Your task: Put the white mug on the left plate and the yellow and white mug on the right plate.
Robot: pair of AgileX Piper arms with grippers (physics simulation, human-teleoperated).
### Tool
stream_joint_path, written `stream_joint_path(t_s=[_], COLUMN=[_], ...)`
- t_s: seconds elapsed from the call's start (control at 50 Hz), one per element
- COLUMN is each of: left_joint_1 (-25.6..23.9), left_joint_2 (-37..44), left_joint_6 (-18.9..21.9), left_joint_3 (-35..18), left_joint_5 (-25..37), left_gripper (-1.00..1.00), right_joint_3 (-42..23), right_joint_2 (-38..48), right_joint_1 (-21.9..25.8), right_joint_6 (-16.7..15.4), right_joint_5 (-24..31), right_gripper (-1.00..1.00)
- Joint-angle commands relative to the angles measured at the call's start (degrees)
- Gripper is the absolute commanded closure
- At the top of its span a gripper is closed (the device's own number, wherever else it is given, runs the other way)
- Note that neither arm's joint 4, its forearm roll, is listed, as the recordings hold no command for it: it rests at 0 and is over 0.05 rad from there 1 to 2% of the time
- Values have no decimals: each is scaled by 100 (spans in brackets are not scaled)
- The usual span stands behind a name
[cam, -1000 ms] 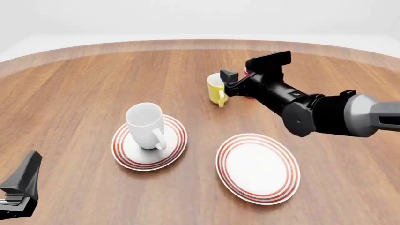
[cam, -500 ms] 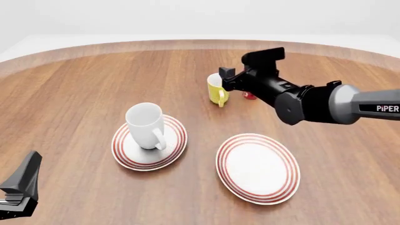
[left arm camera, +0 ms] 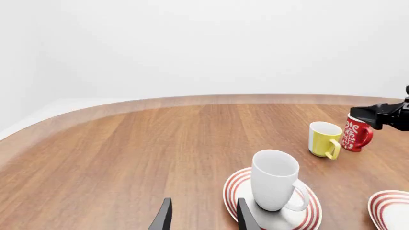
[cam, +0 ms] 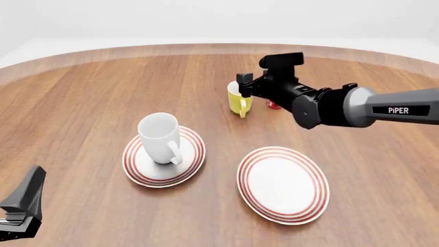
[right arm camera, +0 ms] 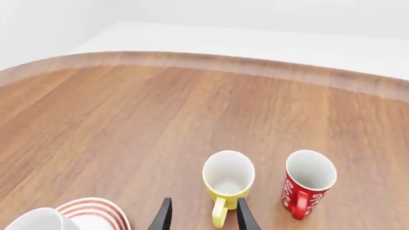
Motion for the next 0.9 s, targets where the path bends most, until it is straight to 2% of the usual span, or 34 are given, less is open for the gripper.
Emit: stream_joint_path(t_s=[0.02, 0.9], left_joint_1=[0, 0], left_joint_2=[0, 0], left_joint_6=[0, 0], left_joint_3=[0, 0], left_joint_5=[0, 0], left_gripper=[-100, -100], right_joint_3=[-166, -609], right_joint_2=[188, 711], right_joint_1=[-43, -168], right_joint_6=[138, 577], right_joint_5=[67, 336], right_gripper=[-100, -100])
